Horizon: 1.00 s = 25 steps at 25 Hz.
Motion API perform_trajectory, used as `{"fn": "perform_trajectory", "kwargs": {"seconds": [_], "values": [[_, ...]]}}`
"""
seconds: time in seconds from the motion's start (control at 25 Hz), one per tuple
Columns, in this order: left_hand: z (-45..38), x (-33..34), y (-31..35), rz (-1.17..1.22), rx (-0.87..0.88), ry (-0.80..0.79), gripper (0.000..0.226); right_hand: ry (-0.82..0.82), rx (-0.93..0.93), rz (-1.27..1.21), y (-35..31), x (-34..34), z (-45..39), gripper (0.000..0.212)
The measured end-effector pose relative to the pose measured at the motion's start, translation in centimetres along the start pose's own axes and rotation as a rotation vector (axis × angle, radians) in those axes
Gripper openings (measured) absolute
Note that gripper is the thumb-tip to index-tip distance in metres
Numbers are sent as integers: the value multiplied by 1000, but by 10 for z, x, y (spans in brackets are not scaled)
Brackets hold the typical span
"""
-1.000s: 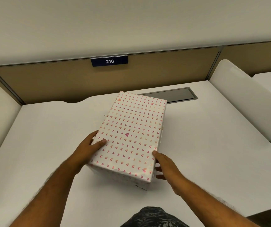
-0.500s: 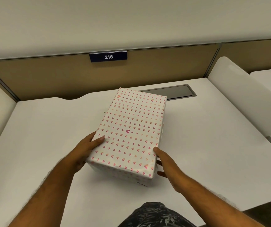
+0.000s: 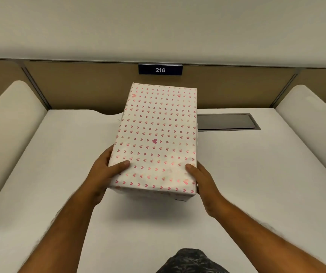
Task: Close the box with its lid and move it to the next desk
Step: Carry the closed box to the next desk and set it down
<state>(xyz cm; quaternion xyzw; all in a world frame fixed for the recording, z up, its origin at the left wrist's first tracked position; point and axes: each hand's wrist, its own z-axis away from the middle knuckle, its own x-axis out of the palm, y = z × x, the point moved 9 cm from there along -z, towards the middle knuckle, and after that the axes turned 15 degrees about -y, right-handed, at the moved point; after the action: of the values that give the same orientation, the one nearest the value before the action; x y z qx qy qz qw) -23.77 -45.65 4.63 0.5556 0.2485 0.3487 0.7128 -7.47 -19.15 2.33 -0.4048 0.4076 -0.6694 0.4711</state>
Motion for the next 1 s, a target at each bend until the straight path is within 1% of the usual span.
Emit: {"fn": "perform_trajectory", "kwargs": {"seconds": [0.08, 0.12, 0.2, 0.36, 0.48, 0.6, 0.64, 0.76, 0.8, 0.84, 0.96, 1.0], "values": [[0, -34, 16, -11, 21, 81, 67, -48, -11, 24, -19, 25, -27, 48], [0, -55, 23, -17, 25, 128, 66, -78, -12, 34, -27, 41, -43, 46], [2, -102, 34, -22, 19, 208, 72, -141, -11, 56, -40, 77, -74, 44], [5, -191, 44, -41, -22, 296, 89, -249, 0, 95, -50, 150, -132, 47], [11, -248, 41, -47, -66, 349, 85, -309, 25, 130, -50, 202, -172, 45], [23, -296, 30, -32, -133, 383, 88, -368, 64, 152, -48, 251, -204, 45], [27, -307, 25, -18, -155, 388, 84, -383, 76, 156, -45, 263, -212, 46], [36, -336, 12, 4, -201, 390, 59, -412, 97, 143, -36, 296, -230, 52], [38, -343, 8, -16, -218, 391, 58, -418, 102, 134, -32, 304, -233, 54], [38, -348, 5, -49, -237, 386, 63, -423, 108, 126, -27, 310, -235, 56], [35, -358, -4, -201, -310, 342, 87, -425, 165, 101, -5, 318, -237, 56], [33, -360, -6, -250, -326, 338, 90, -426, 186, 102, 3, 318, -237, 57]]}}
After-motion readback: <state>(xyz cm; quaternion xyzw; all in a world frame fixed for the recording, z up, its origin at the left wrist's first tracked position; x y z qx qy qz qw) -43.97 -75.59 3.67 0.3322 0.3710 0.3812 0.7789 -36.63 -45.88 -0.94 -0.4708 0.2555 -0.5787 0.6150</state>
